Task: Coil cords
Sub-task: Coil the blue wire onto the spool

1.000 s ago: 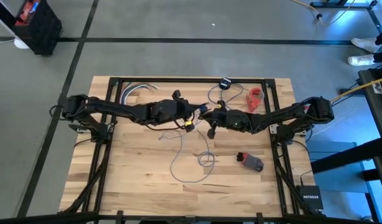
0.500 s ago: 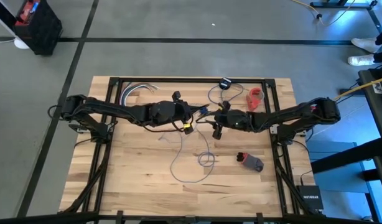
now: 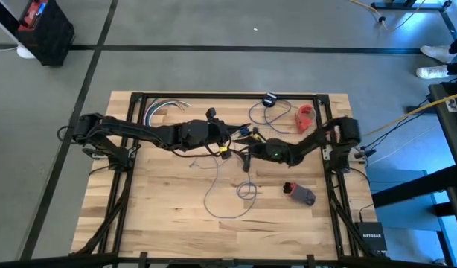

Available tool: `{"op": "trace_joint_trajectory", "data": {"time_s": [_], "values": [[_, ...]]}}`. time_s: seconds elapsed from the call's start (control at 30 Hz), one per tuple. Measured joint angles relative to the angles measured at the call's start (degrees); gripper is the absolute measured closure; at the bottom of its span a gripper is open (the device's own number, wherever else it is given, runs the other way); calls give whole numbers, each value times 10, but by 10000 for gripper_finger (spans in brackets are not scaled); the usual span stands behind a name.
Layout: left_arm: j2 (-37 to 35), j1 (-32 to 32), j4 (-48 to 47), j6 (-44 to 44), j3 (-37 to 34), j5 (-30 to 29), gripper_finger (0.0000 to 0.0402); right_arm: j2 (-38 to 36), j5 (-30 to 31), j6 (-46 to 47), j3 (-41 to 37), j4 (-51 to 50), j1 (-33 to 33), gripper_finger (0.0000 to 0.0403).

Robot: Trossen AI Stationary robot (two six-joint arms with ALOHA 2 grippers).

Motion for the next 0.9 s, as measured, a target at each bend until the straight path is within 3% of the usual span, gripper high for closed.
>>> {"op": "trace_joint_trajectory", "data": {"time_s": [0.37, 0.7, 0.8, 0.9], "values": [[-8, 0, 34, 21, 0, -1, 401, 110, 18, -81, 130, 4, -47, 223], [-8, 0, 43, 22, 0, 0, 401, 162, -40, -99, 211, -41, -67, 225], [-8, 0, 39, 22, 0, 0, 402, 162, -14, -116, 221, -60, -67, 255], [-8, -2, 32, 22, 0, -1, 402, 155, 6, -123, 206, -61, -68, 328]]}}
